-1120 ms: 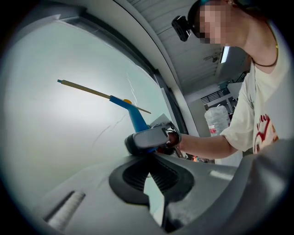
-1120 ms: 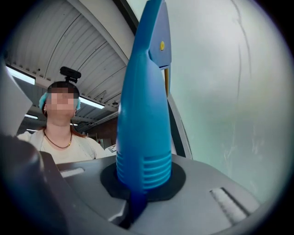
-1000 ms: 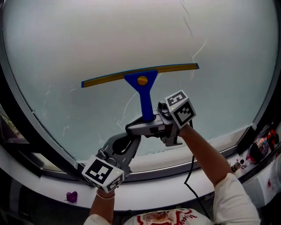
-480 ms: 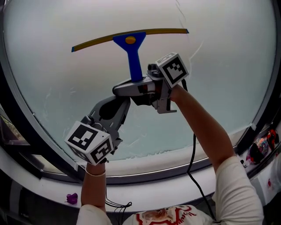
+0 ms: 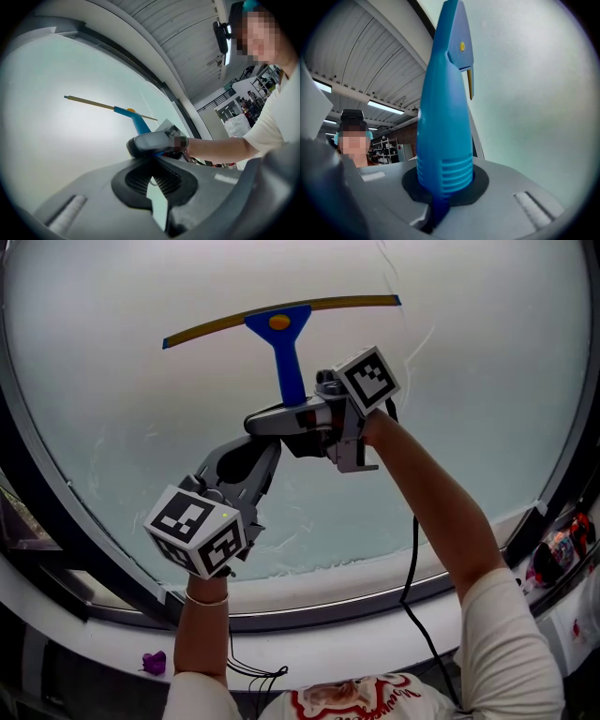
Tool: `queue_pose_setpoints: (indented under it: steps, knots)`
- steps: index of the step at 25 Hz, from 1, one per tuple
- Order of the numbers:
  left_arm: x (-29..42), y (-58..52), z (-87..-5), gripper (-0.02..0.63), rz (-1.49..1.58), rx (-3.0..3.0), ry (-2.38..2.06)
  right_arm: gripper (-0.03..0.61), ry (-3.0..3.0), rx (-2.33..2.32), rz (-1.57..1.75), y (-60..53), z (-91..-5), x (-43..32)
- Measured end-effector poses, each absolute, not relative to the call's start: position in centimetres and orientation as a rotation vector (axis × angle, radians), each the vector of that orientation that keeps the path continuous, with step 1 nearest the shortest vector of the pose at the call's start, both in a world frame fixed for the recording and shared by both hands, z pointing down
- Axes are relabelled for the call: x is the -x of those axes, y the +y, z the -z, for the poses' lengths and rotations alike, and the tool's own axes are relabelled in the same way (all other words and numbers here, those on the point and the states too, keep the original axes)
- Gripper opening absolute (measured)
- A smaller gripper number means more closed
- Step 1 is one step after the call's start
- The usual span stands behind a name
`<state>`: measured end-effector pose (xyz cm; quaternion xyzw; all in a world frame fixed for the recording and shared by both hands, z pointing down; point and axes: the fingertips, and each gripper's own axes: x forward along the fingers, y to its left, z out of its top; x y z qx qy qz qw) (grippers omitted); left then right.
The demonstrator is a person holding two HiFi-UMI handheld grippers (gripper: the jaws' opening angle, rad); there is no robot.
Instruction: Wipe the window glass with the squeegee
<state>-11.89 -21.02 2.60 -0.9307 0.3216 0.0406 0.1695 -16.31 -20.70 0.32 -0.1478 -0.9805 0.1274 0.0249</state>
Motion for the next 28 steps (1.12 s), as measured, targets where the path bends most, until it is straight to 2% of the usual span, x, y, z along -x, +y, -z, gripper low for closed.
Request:
queue_pose_setpoints:
  steps: [11,28]
  knots:
    - [12.0,-20.6,-2.2,0.002,-0.161,2.682,0.903,0.026,-3.047,0.433,-0.401,-20.2,0.1,16.4]
    - [12.1,-20.7,-6.2,0.002,-0.140,2.716,0.929,0.028,-3.094,0.360,-0.446,-21.2,-4.3,16.3]
